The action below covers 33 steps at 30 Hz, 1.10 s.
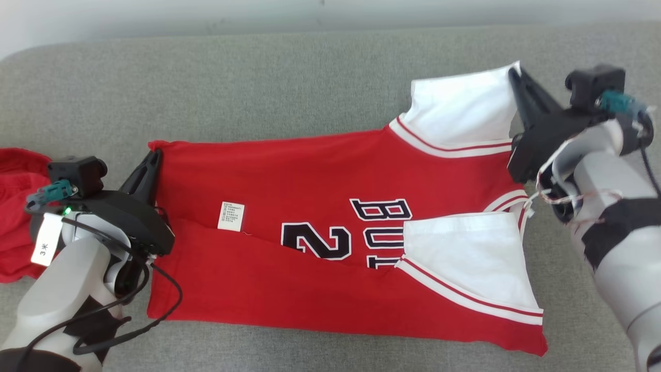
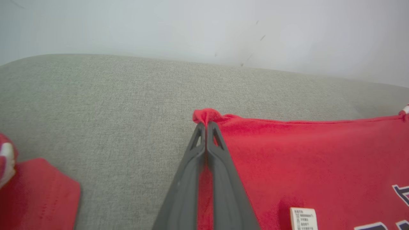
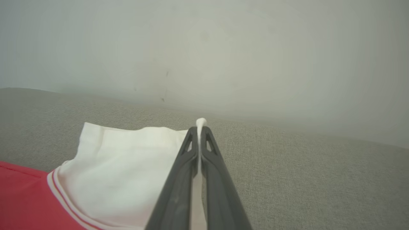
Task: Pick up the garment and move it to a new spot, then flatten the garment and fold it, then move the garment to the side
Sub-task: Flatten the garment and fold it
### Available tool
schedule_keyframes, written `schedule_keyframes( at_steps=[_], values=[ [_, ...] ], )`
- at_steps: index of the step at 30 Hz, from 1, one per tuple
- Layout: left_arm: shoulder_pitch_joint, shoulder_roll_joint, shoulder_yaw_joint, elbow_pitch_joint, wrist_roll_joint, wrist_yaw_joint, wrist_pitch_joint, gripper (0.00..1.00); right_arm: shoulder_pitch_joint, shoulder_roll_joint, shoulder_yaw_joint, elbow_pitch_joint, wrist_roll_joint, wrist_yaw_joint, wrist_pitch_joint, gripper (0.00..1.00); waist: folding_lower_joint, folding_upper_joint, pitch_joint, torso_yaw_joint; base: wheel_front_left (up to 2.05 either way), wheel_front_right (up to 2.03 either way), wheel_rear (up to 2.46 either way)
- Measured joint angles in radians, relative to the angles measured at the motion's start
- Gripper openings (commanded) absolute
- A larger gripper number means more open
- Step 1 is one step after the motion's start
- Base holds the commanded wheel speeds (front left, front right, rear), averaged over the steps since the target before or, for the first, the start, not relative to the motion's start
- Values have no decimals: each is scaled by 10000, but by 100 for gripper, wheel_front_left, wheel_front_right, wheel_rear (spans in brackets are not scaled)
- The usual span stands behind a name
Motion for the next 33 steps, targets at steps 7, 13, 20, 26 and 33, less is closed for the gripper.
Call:
schedule_keyframes(
  at_steps=[7, 13, 20, 26, 33],
  values=[
    [558, 105, -148, -199, -48, 0, -46, 0, 1267, -351, 355, -1011, 894, 0, -90, 0, 0, 0, -561, 19, 0, 0, 0],
    [1092, 336, -165, -253, -203, 0, -121, 0, 2231, -686, 635, -1942, 1705, 2, -167, 0, -1, 0, -1037, -6, 0, 0, 0],
    [1814, 307, -355, -566, -280, 0, -130, 0, 3530, -1172, 884, -2913, 2583, 2, -171, 0, -1, -1, -1471, -57, 0, 0, 0],
    [2457, 228, -426, -694, -351, 0, -134, 0, 4376, -1371, 1221, -3687, 3099, 10, -173, 0, -1, -1, -1719, -110, 0, 0, 0],
    [2680, 215, -468, -807, -481, 2, -201, 0, 5482, -1987, 1918, -4930, 3806, 10, -155, 0, -1, -1, -2050, -148, 0, 0, 0]
  ],
)
